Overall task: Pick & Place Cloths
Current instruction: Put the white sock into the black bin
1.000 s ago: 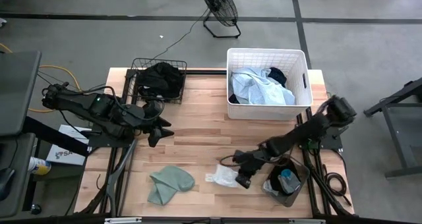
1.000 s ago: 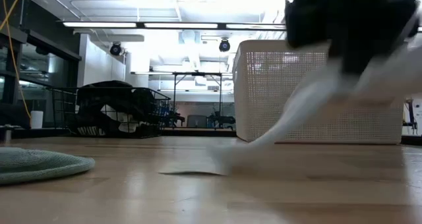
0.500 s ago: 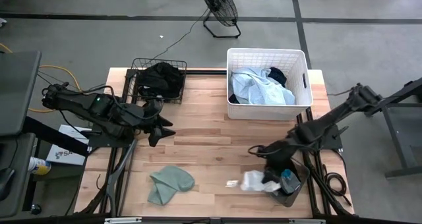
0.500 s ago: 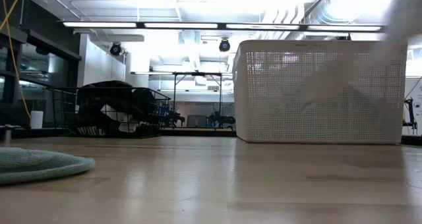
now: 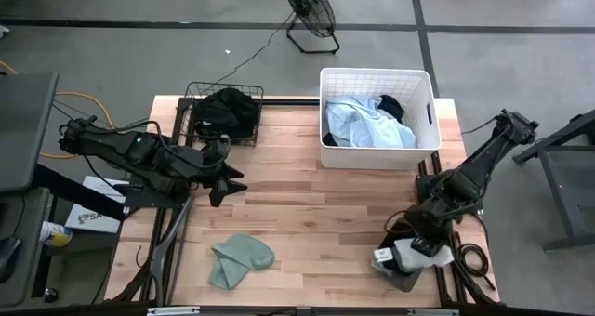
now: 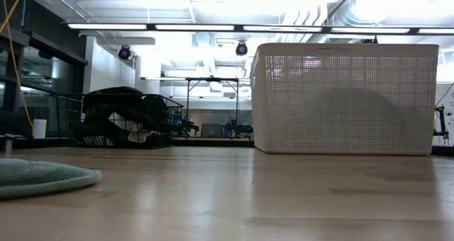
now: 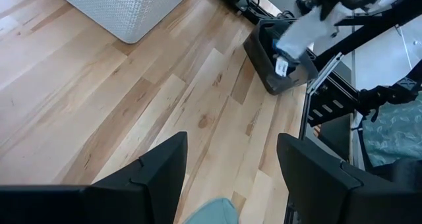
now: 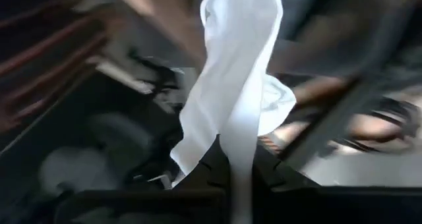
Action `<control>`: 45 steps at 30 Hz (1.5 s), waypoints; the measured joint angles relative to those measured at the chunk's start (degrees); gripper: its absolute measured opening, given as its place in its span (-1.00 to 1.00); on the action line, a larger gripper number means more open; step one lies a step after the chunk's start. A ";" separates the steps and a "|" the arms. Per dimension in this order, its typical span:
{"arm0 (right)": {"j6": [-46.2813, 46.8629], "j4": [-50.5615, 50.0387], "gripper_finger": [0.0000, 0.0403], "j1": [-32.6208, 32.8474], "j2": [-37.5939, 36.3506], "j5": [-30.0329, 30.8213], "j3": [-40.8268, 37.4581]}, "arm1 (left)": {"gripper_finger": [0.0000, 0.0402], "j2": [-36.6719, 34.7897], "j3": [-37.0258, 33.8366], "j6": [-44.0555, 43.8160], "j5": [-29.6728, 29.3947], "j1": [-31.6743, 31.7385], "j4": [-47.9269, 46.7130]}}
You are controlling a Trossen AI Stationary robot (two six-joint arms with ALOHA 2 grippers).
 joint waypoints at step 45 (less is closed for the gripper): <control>-5.02 11.00 -0.55 0.94 34.37 9.91 -0.02 | 0.15 -0.15 0.02 2.62 4.46 -0.02 -0.72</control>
